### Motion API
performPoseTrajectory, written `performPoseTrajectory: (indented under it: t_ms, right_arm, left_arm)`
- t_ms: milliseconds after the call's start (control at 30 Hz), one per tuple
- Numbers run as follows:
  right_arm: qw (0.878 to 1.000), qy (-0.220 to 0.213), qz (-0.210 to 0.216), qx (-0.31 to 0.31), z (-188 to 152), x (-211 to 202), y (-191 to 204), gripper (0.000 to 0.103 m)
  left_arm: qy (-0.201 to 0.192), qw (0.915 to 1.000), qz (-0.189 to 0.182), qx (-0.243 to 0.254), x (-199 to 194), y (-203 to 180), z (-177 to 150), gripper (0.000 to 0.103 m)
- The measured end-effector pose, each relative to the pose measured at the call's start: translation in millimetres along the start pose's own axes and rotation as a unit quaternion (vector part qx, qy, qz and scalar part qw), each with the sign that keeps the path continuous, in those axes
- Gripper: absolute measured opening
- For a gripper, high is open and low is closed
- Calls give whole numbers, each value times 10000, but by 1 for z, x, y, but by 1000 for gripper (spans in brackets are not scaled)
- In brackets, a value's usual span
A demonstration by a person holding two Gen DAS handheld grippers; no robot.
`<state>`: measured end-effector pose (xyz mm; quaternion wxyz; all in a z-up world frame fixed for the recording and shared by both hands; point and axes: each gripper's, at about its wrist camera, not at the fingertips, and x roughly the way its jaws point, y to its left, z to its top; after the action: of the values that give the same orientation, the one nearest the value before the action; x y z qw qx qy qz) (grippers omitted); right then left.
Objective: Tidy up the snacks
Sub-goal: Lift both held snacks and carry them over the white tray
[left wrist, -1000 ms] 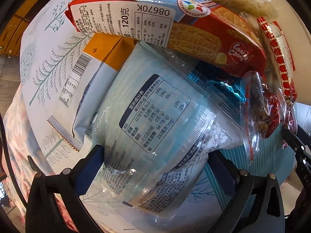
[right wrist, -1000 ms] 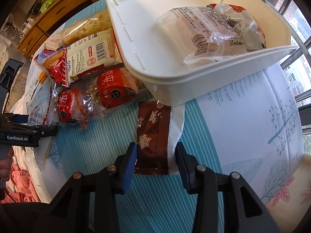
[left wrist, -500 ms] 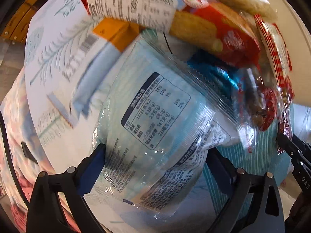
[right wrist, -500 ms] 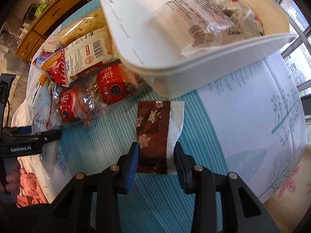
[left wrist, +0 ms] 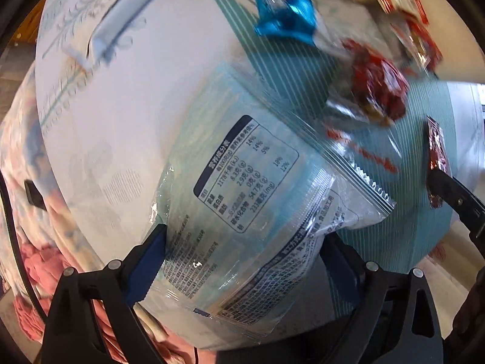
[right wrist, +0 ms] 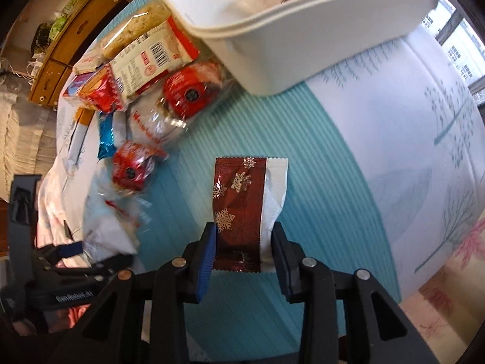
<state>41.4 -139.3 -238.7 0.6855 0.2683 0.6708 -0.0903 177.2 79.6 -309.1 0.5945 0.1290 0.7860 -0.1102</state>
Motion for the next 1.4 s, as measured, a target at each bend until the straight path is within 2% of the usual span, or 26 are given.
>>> performPoseTrajectory:
  t_ms: [233, 367, 467, 800, 1033, 1400]
  right_arm:
    - [9998, -47, 169, -114, -26, -15, 11, 36]
    - [9988, -82, 423, -241, -37, -26, 28, 36]
    - [9978, -121, 537, -363, -49, -30, 45, 36]
    - [9945, -180, 661, -787, -67, -58, 78, 36]
    - [9910, -294, 784, -1046, -64, -90, 88, 36]
    - [9841, -580, 959, -1379, -28, -138, 88, 36]
  left_arm:
    - [-309, 9994, -24, -118, -19, 6, -38, 94]
    - [-501, 9985, -90, -176, -38, 16, -63, 94]
    - [-591, 9979, -138, -234, -57, 29, -60, 94]
    - [-807, 9951, -343, -463, -121, 27, -100, 94]
    - [-1016, 9911, -606, -612, -158, 14, -104, 94]
    - [-1395, 9813, -1001, -870, -210, -10, -86, 94]
